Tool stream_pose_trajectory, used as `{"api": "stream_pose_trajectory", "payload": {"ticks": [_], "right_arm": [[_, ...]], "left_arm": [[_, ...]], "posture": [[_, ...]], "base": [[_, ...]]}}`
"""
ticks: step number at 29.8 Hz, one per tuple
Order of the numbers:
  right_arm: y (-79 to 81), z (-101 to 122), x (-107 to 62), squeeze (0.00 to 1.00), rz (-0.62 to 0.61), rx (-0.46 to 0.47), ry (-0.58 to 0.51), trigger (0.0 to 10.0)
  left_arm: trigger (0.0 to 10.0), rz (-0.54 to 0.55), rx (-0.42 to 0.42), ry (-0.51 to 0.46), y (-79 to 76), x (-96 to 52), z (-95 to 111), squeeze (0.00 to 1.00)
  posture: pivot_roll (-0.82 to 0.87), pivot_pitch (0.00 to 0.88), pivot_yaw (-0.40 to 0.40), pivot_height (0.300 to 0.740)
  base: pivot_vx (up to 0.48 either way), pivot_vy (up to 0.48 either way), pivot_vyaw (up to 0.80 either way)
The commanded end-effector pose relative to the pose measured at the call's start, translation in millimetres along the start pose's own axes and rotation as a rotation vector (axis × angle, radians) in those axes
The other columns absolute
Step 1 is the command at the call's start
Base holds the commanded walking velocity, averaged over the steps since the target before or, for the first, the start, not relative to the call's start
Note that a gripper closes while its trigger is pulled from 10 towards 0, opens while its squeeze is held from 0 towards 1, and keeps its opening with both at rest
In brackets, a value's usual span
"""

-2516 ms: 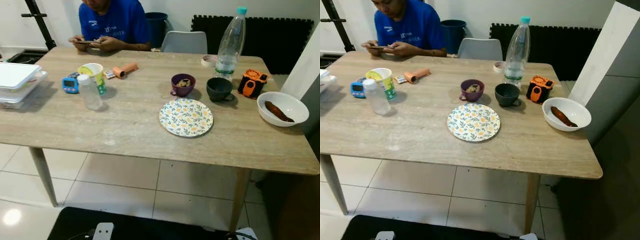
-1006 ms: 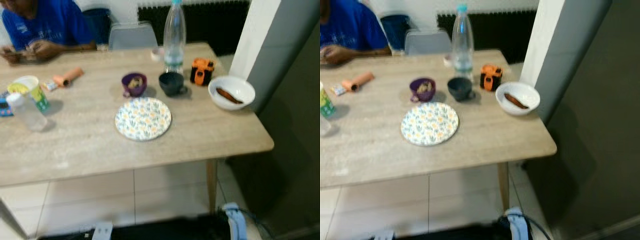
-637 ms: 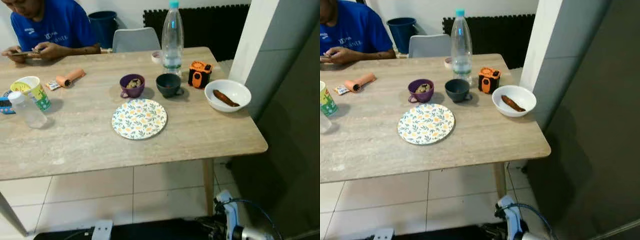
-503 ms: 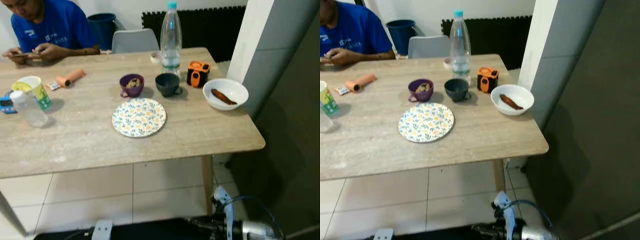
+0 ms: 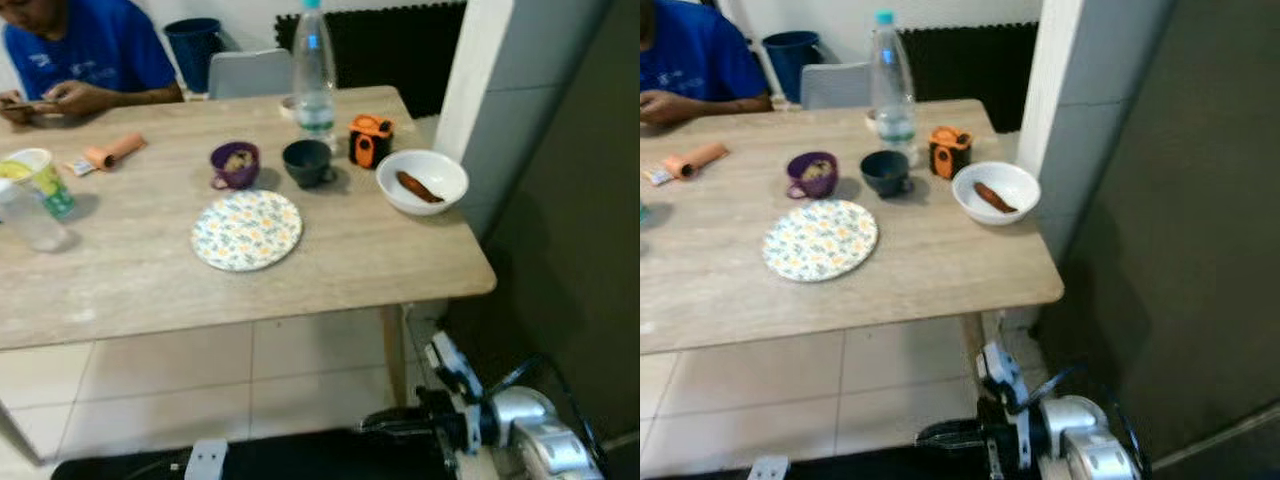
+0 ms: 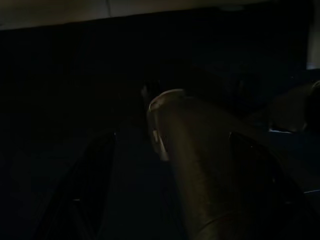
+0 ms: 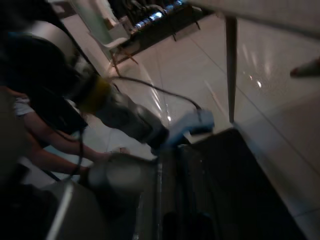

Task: Restocking fridge

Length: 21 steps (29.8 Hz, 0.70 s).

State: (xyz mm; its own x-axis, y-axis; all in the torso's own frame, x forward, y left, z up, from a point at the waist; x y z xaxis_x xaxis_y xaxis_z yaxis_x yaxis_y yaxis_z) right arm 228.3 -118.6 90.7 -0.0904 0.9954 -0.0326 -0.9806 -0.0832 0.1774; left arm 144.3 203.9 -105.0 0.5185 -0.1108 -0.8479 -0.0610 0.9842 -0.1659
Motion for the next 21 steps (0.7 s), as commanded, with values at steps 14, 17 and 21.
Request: {"api": "stream_pose_trajectory", "payload": {"ticks": [14,17,21], "right_arm": [[-38.0,136,-1.4,1.00,-0.262,-0.356,-0.488,10.0],[-52.7,138,1.6,1.00,-0.352,-0.386,-0.422,10.0],[-84.8,139,1.8,1.00,-0.581,-0.455,-0.266,10.0]], "left_arm": [[10.0,0.014,-0.016,0.038,2.8,-2.9,-13,0.00],[10.0,0.016,-0.014,0.039,2.9,-3.0,-13,0.00],[10.0,0.018,-0.017,0.034,2.6,-2.9,-13,0.00]], "posture": [[-0.07,0.122,-0.007,0.740],[-0.06,0.123,-0.010,0.740],[-0.06,0.131,-0.018,0.740]], "base": [[0.000,0.000,0.00],[0.000,0.000,0.00],[0.000,0.000,0.00]]}}
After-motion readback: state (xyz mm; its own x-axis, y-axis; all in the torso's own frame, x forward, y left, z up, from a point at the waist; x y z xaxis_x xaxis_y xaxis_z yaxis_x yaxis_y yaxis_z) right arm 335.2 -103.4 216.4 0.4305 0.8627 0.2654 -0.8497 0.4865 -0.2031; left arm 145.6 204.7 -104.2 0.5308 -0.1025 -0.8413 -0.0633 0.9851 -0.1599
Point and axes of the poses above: a point about 5 cm out from each wrist's last joint towards the gripper, its own x axis pointing out of the wrist towards the gripper, its own z axis along the axis of the wrist's last joint, y = z × x, the point moved 1 cm from there along x, pointing out of the wrist towards the gripper, and after that the axes turned 5 degrees about -x, right-handed, at the moved point
